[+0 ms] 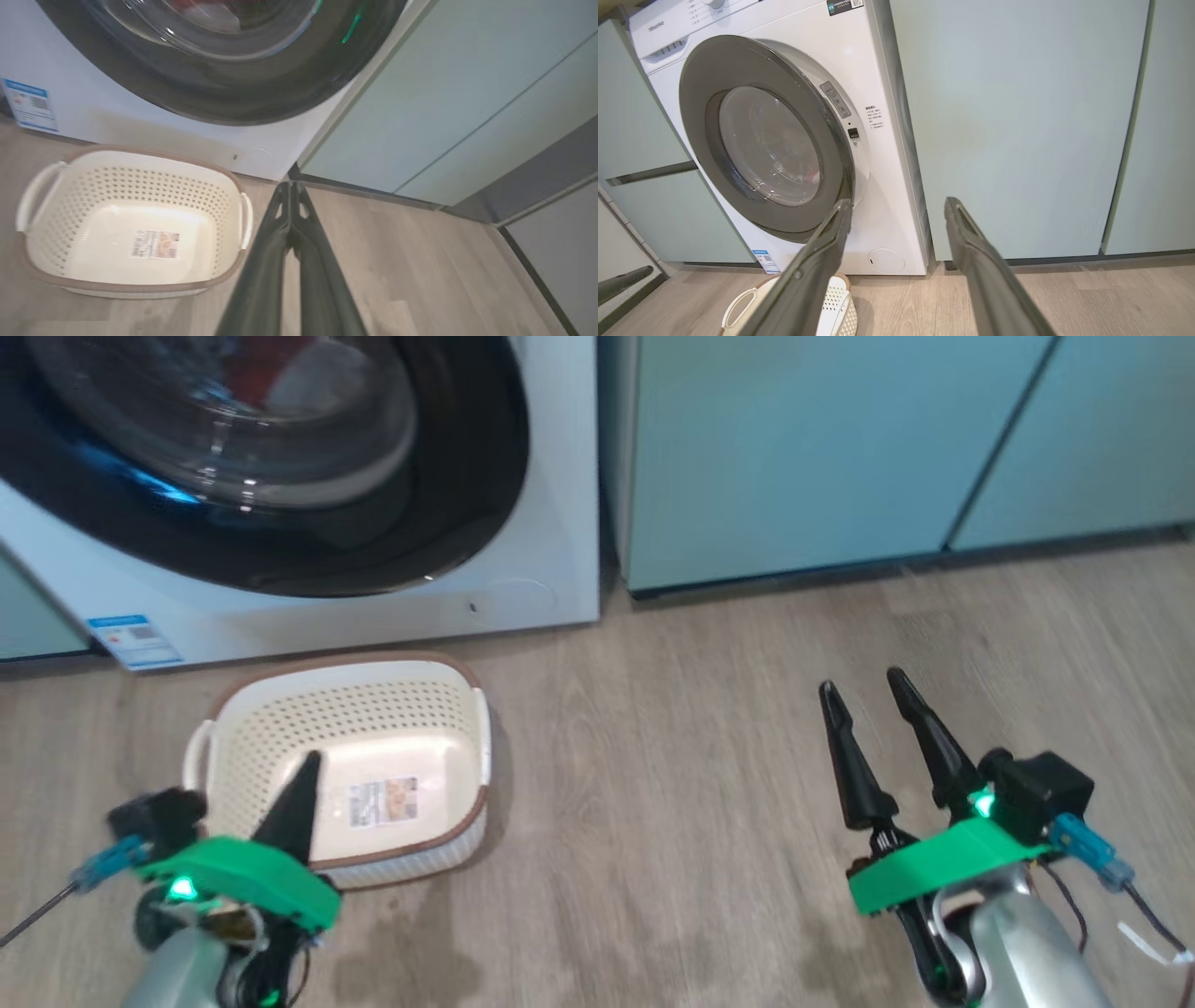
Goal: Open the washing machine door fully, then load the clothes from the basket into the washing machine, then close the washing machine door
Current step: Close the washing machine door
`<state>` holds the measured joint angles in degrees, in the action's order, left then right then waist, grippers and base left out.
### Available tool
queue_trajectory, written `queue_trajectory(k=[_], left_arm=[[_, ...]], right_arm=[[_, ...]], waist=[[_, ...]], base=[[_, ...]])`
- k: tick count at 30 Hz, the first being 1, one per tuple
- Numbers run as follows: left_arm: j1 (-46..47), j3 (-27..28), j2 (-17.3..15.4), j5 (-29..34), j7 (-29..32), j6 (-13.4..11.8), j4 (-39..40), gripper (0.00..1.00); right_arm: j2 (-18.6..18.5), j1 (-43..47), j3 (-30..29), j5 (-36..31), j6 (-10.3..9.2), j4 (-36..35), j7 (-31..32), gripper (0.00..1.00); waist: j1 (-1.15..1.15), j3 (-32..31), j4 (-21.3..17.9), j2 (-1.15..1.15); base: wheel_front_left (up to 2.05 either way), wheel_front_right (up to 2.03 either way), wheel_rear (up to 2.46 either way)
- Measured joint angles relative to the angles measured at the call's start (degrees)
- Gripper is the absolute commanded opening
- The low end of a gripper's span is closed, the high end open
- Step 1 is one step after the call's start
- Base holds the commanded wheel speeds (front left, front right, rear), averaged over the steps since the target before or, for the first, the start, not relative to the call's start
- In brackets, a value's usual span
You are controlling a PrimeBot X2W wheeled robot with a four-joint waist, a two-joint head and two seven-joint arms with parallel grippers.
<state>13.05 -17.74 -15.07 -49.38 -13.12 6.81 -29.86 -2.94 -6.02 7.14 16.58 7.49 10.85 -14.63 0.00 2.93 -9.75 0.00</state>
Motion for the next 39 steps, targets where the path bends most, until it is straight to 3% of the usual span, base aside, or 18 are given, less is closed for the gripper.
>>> queue_trajectory(k=[2,5,8,12,15,19,28,30,31,39], left_arm=[[-0.69,2.18,0.31,1.2,-1.05,-1.22,0.21,0.0],[-2.56,8.06,1.38,8.98,-1.09,-3.5,5.52,0.0],[-5.21,17.15,5.2,18.22,-1.16,-5.05,14.44,0.0],[-10.27,23.63,11.33,28.37,-1.33,-4.16,22.71,0.0],[-12.66,24.28,11.92,34.96,-1.33,-2.49,26.29,0.0],[-13.3,24.27,12.38,38.26,-1.33,-1.86,28.2,0.0],[-15.64,21.38,12.47,36.68,-1.33,-2.98,27.96,0.0],[-15.63,21.19,12.47,36.68,-1.33,-3.19,27.96,0.58],[-15.63,21.07,12.47,36.68,-1.33,-3.49,27.96,0.98],[-15.64,20.86,12.47,36.69,-1.33,-4.05,28.06,1.0]], right_arm=[[-0.01,0.86,-0.36,-0.36,0.0,-0.01,0.0,1.0],[-0.01,1.25,-0.54,-0.49,0.0,-0.05,0.0,1.0],[0.01,1.24,-0.52,-0.93,0.0,-0.12,0.0,1.0],[0.0,1.24,-0.53,-0.93,0.0,-0.15,0.0,1.0],[0.0,1.24,-0.38,-0.93,0.0,-0.16,0.0,1.0],[0.0,1.24,-0.02,-0.91,0.0,-0.15,0.0,1.0],[0.0,1.25,0.51,-0.88,0.0,-0.14,0.0,1.0],[0.0,1.25,0.66,-0.88,0.0,-0.11,0.0,1.0],[0.0,1.25,0.7,-0.88,0.0,-0.09,0.0,1.0],[0.0,1.26,0.75,-0.88,0.0,0.11,0.0,1.0]], waist=[[0.0,-0.72,1.08,0.0],[0.0,-1.48,2.48,0.0],[0.0,-1.9,3.16,0.0],[0.0,-1.93,3.21,0.0],[0.0,-1.87,3.1,0.0],[0.0,-2.03,2.97,0.0],[0.0,-2.37,2.41,0.0],[0.0,-2.39,2.34,0.0],[0.0,-2.41,2.3,0.0],[0.0,-2.64,2.32,0.0]], base=[[0.0,0.0,0.0],[0.0,0.0,0.0],[0.0,0.0,0.0],[0.0,0.0,0.0],[0.0,0.0,0.0],[0.0,0.0,0.0],[0.0,0.0,0.0],[0.0,0.0,0.0],[0.0,0.0,0.0],[0.0,0.0,0.0]])
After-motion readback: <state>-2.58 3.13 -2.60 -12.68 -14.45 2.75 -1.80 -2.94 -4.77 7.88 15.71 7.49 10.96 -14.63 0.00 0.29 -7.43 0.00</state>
